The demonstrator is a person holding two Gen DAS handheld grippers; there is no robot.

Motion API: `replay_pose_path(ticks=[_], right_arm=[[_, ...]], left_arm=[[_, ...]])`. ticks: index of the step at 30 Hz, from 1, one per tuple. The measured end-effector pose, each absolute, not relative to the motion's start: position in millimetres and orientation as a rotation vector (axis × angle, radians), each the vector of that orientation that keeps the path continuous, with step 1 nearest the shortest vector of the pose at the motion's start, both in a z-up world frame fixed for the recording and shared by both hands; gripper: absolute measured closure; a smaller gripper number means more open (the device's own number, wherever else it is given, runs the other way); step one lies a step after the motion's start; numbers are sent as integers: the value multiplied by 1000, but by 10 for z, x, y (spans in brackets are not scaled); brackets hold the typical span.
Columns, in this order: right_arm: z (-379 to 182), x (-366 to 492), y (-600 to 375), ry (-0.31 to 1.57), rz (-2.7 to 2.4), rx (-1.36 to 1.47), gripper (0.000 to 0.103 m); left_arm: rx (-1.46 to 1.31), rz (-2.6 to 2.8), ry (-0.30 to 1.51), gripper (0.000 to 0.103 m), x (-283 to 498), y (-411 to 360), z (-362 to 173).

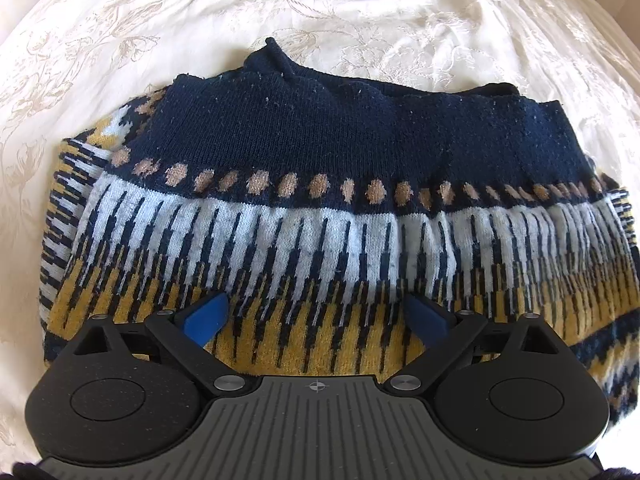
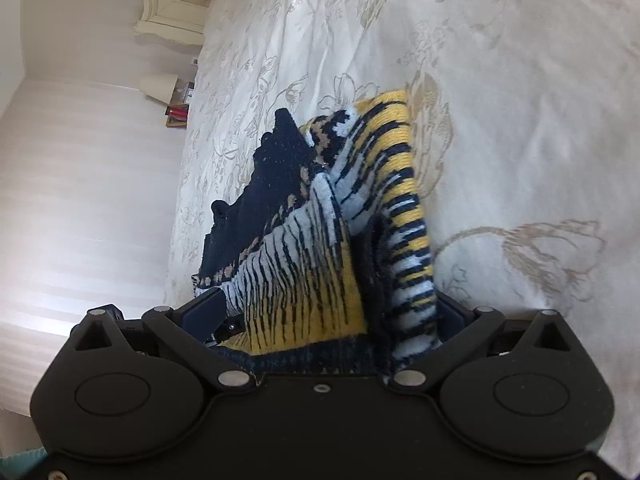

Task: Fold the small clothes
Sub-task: 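Move the right gripper to one side edge of the sweater and close, then fold the gripped side edge over the middle with the right gripper, release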

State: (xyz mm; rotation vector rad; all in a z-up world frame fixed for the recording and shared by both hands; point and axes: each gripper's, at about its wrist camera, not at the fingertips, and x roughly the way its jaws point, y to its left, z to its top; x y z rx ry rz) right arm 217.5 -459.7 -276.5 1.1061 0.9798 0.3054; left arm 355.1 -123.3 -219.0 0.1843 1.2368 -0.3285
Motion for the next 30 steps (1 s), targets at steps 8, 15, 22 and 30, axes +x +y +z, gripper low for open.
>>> replay_pose_path(ticks=[8,15,22,30], right_arm=[[-2775,2366,-4434,1029,278,1074,0],[-2733,2313,-4505,1028,238,1145,13],[-2427,2300,-4316,1071,110,940,72],[-1816,2423,-3869,1075,25,753,73]], left_arm=[[164,-306,1226,0,3554,-1261,-2236],[124,-350,1261,6,3639,-1149,-2120],[95,-340,1173,15,3364,-743,-1703],[6,-278,1171,15,3024,-20,-1412]])
